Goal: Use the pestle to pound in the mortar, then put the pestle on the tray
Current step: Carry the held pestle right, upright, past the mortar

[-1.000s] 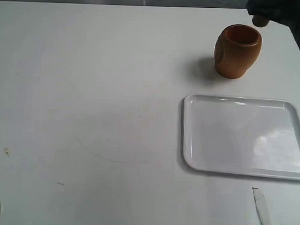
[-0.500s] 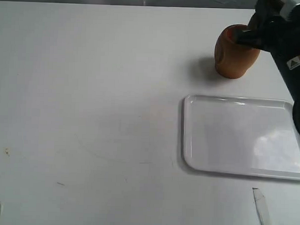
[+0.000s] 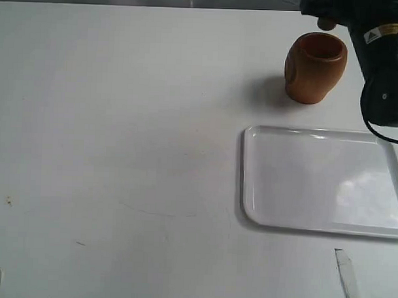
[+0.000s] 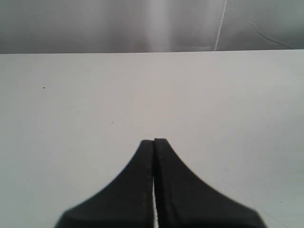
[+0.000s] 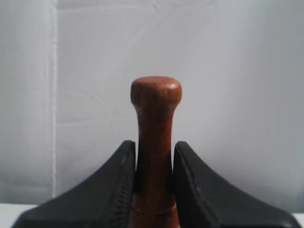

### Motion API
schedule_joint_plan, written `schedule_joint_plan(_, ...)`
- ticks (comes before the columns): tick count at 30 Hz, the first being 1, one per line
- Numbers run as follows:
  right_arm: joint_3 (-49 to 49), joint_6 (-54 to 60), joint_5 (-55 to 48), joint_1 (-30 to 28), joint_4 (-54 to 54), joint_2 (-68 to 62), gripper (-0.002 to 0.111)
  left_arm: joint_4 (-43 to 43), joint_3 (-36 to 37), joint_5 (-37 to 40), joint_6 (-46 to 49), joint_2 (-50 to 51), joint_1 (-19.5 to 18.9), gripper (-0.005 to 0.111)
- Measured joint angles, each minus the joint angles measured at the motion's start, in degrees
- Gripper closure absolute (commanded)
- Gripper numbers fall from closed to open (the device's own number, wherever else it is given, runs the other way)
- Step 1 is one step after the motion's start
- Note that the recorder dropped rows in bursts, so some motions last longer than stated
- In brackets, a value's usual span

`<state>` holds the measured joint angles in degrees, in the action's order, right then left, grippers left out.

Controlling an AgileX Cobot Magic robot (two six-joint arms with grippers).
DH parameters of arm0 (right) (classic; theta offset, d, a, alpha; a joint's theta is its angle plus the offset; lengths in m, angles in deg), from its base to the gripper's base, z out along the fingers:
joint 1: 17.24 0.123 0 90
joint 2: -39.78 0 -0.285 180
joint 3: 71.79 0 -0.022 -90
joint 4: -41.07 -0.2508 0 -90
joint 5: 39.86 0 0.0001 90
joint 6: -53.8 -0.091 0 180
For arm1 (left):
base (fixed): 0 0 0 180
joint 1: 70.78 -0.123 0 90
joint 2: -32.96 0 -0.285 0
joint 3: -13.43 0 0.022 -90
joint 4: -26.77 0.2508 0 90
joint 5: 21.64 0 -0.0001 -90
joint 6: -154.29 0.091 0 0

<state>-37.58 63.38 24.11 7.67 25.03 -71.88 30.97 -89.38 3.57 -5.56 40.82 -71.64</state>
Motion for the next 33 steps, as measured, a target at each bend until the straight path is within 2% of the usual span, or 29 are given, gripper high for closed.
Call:
schedule_joint_plan(17,-1.05,-6.05,10.4,-0.22,-1.75,-16.24,0.108,0.0,0.0,0.0,0.0,0.0,0.0,0.107)
schedule_joint_plan(21,-0.52,-5.19,7.75,-0.22,-1.12,-13.17,0.108,0.0,0.0,0.0,0.0,0.0,0.0,0.107)
schedule_joint_plan(29,-0.15,-3.51,4.88,-0.22,0.14,2.89,0.108,0.0,0.0,0.0,0.0,0.0,0.0,0.107)
schedule_joint_plan(33,-0.15,-3.3,2.47,-0.22,0.14,2.66,0.108,0.0,0.0,0.0,0.0,0.0,0.0,0.107)
